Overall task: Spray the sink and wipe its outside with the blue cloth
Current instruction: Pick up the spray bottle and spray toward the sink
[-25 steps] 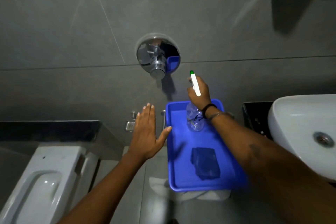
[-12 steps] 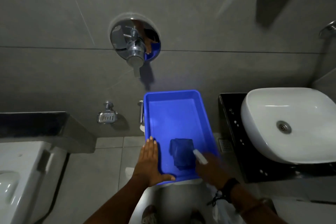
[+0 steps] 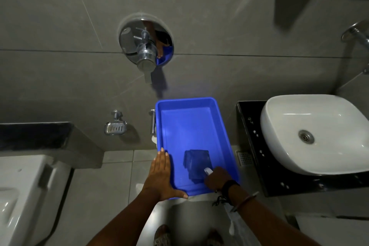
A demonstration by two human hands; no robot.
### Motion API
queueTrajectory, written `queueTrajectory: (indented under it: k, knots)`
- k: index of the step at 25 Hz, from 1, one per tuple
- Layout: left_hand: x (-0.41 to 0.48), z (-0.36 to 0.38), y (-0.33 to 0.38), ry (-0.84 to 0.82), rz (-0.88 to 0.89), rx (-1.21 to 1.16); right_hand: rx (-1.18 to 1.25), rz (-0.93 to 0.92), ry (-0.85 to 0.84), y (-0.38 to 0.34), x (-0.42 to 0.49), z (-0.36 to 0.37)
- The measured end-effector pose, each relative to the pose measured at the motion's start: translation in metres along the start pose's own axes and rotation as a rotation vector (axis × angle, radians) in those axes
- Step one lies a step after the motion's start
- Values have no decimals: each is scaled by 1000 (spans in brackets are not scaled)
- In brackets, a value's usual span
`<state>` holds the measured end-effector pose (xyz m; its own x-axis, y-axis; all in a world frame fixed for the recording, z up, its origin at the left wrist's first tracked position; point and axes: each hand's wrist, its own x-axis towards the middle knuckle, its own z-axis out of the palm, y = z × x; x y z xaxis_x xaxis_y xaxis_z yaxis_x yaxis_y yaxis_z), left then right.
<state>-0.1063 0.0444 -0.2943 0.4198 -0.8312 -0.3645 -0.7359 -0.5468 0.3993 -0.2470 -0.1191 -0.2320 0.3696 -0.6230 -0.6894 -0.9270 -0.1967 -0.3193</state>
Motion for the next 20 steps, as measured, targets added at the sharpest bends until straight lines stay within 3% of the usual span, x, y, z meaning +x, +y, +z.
queueTrajectory:
  k: [10,13,17,20]
  knots:
    - [-1,-2,1,-37,-15,-7,58,-23,76,-9,-18,-7]
    - [-1,-3,1,-39,-7,-3,136,-206,222,-28,-48,-35]
    - [-2,-3,-2,-26,-4,-14,537,-605,346,-73,-105,-118]
    - [-2,-3,-2,-25,-3,-9,658,-743,504,-118,-106,-170]
